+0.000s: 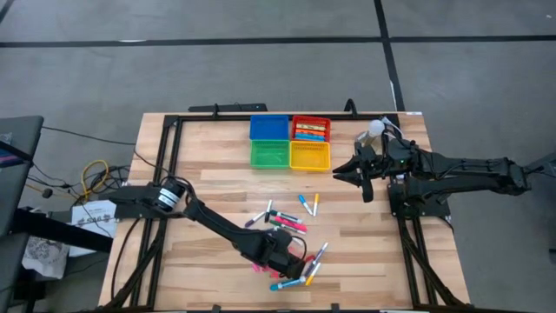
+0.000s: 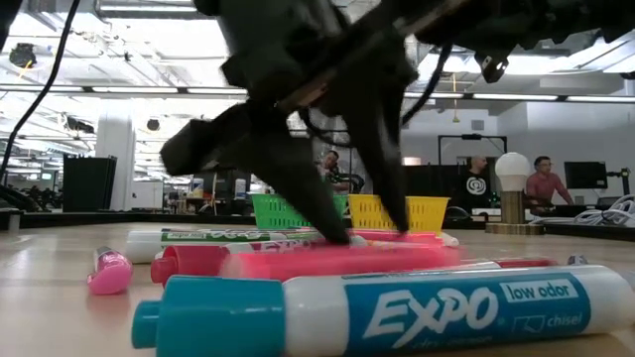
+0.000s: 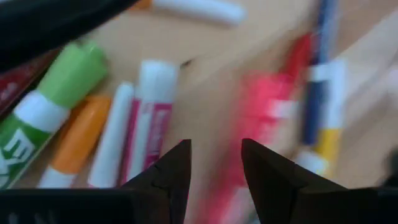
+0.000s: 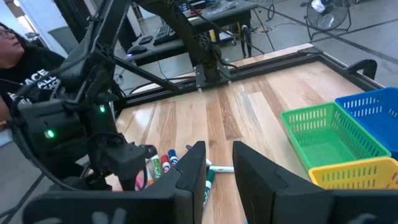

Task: Pick & Place Markers
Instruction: Put the pink marker in the red bin

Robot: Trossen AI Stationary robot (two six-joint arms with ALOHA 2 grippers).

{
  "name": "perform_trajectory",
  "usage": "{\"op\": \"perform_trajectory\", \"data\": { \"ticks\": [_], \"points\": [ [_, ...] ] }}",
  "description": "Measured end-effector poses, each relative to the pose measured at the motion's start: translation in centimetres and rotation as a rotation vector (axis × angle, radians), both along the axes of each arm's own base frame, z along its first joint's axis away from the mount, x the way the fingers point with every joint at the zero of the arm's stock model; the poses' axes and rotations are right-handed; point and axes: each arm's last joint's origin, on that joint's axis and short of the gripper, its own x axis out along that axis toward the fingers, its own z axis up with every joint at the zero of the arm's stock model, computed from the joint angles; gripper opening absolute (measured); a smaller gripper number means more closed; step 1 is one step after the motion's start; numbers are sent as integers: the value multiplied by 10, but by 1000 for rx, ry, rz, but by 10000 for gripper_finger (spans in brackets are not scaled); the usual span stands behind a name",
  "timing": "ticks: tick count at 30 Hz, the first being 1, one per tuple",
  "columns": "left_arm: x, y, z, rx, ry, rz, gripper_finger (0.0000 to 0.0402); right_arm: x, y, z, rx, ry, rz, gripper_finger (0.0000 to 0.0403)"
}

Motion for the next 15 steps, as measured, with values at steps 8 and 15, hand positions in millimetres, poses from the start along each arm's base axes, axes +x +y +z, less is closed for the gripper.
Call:
{"op": "perform_trajectory", "data": {
  "ticks": [8, 15],
  "points": [
    [3, -1, -12, -12, 20, 19, 141, 0, 0, 0, 1, 0, 1, 70],
    [1, 5, -7, 48, 9, 39, 141, 0, 0, 0, 1, 0, 0, 70]
  ]
}}
